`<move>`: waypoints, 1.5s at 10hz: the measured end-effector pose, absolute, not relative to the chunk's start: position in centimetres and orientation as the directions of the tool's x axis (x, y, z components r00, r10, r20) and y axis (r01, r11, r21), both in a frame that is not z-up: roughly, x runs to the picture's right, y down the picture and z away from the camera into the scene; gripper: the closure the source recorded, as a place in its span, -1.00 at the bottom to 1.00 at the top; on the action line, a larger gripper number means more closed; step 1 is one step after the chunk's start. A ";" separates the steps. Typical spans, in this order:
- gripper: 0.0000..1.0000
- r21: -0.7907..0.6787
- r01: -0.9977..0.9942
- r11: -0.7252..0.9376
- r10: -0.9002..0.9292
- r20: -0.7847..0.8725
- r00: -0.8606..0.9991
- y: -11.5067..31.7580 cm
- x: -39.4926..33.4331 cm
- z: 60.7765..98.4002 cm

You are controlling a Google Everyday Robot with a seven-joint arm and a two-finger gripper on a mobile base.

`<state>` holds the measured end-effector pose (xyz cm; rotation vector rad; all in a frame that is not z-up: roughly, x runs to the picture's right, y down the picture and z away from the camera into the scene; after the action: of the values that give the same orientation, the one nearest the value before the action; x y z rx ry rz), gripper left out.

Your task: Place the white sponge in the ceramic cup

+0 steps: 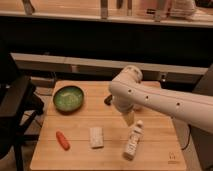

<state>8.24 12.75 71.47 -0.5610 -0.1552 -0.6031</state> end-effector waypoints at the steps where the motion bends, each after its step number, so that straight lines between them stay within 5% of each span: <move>1: -0.60 -0.450 0.585 0.675 -0.501 0.303 0.811 12.8 8.1 71.5; 15: -0.60 -0.373 0.765 0.525 -0.626 0.440 0.644 15.8 3.0 73.7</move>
<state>3.01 15.79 73.68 -0.5757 -0.2651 -0.8430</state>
